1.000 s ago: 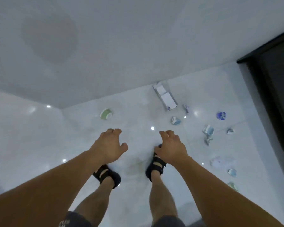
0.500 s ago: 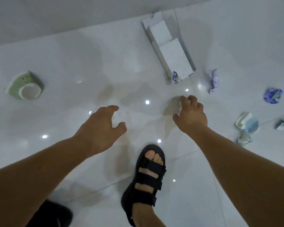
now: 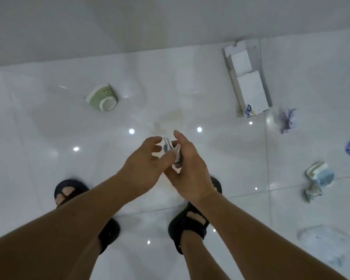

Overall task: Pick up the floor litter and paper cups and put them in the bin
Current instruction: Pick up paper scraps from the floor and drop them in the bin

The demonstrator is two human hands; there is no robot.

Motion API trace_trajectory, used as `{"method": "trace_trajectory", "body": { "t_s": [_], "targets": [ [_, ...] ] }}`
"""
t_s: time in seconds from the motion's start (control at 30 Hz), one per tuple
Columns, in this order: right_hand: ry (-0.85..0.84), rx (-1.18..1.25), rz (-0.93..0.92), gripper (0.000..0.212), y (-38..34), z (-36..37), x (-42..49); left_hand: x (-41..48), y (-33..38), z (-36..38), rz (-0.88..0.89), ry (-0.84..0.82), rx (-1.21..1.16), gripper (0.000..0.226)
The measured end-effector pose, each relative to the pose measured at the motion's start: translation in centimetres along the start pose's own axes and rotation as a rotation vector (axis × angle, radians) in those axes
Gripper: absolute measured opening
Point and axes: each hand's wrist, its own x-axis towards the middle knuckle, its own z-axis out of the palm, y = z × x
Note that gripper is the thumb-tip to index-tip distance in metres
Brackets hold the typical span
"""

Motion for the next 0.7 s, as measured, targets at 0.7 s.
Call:
{"method": "trace_trajectory", "body": {
  "t_s": [0.7],
  "targets": [
    [-0.198, -0.996, -0.190, 0.084, -4.5, 17.1, 23.0, 3.6, -18.2, -15.9, -0.119, 0.376, -0.208, 0.042]
  ]
}}
